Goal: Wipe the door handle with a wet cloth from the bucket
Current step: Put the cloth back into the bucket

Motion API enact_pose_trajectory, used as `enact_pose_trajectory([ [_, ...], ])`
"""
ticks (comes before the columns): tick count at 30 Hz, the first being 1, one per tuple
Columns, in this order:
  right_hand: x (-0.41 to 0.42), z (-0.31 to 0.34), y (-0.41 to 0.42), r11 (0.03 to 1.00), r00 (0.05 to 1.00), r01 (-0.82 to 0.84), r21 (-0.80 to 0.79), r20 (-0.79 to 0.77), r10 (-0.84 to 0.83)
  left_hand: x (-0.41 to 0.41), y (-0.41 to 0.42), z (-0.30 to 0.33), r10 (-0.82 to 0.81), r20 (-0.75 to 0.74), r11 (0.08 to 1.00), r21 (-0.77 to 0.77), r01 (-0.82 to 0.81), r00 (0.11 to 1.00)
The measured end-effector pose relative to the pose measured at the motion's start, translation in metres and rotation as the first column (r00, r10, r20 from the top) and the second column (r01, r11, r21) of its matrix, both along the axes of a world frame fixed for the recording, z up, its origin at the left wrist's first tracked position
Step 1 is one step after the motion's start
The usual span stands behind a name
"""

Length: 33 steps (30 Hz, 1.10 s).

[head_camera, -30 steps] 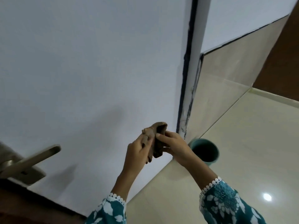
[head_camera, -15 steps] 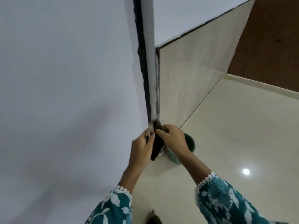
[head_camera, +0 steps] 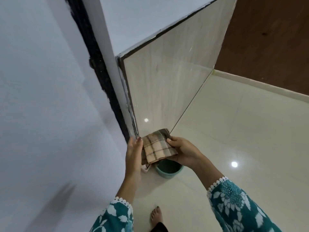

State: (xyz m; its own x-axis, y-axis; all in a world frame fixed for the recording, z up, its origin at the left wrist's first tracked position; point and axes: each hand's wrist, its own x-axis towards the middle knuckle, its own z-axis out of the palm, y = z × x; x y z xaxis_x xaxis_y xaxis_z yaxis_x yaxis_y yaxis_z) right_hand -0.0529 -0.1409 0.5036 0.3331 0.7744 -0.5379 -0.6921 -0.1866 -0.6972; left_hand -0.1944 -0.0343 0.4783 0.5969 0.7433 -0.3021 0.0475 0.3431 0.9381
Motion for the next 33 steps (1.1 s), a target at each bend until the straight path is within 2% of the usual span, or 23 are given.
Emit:
enact_pose_trajectory([
  [2, 0.027, -0.006, 0.004, 1.000, 1.000, 0.001, 0.007, -0.023, -0.001, 0.025, 0.015, -0.007, -0.072, 0.082, 0.956, -0.277, 0.092, 0.994],
  [4, 0.050, -0.014, 0.007, 0.998, 0.998, -0.028, -0.050, 0.055, 0.031, 0.048, 0.021, -0.015, -0.065, 0.092, 0.907, -0.409, 0.097, 0.994],
  [8, 0.092, -0.047, 0.010, 0.960, 0.929, -0.078, -0.269, 0.329, 0.167, 0.098, 0.014, -0.044, 0.049, -0.074, 0.931, -0.358, -0.072, 0.996],
  [12, 0.141, -0.103, 0.016, 0.897, 0.905, -0.029, -0.441, 0.369, 0.211, 0.140, 0.010, -0.087, 0.044, -0.173, 0.921, -0.374, -0.107, 0.984],
  [14, 0.170, -0.144, 0.021, 0.850, 0.881, -0.021, -0.526, 0.392, 0.264, 0.151, 0.012, -0.122, 0.103, -0.250, 0.903, -0.383, -0.196, 0.963],
  [19, 0.227, -0.285, 0.043, 0.728, 0.789, -0.005, -0.685, 0.444, 0.424, 0.168, 0.029, -0.241, 0.193, -0.336, 0.832, -0.442, -0.336, 0.922],
  [23, 0.233, -0.436, 0.076, 0.669, 0.704, -0.051, -0.742, 0.449, 0.551, 0.182, 0.042, -0.360, 0.278, -0.315, 0.769, -0.494, -0.407, 0.907],
  [27, 0.216, -0.588, 0.115, 0.600, 0.598, -0.118, -0.791, 0.426, 0.679, 0.192, 0.056, -0.471, 0.306, -0.263, 0.774, -0.492, -0.400, 0.915],
  [30, 0.206, -0.683, 0.133, 0.520, 0.597, -0.136, -0.843, 0.349, 0.722, 0.195, 0.067, -0.531, 0.304, -0.224, 0.796, -0.474, -0.375, 0.926],
  [33, 0.201, -0.742, 0.139, 0.502, 0.643, -0.251, -0.827, 0.245, 0.726, 0.192, 0.074, -0.570, 0.281, -0.199, 0.823, -0.452, -0.343, 0.939],
])
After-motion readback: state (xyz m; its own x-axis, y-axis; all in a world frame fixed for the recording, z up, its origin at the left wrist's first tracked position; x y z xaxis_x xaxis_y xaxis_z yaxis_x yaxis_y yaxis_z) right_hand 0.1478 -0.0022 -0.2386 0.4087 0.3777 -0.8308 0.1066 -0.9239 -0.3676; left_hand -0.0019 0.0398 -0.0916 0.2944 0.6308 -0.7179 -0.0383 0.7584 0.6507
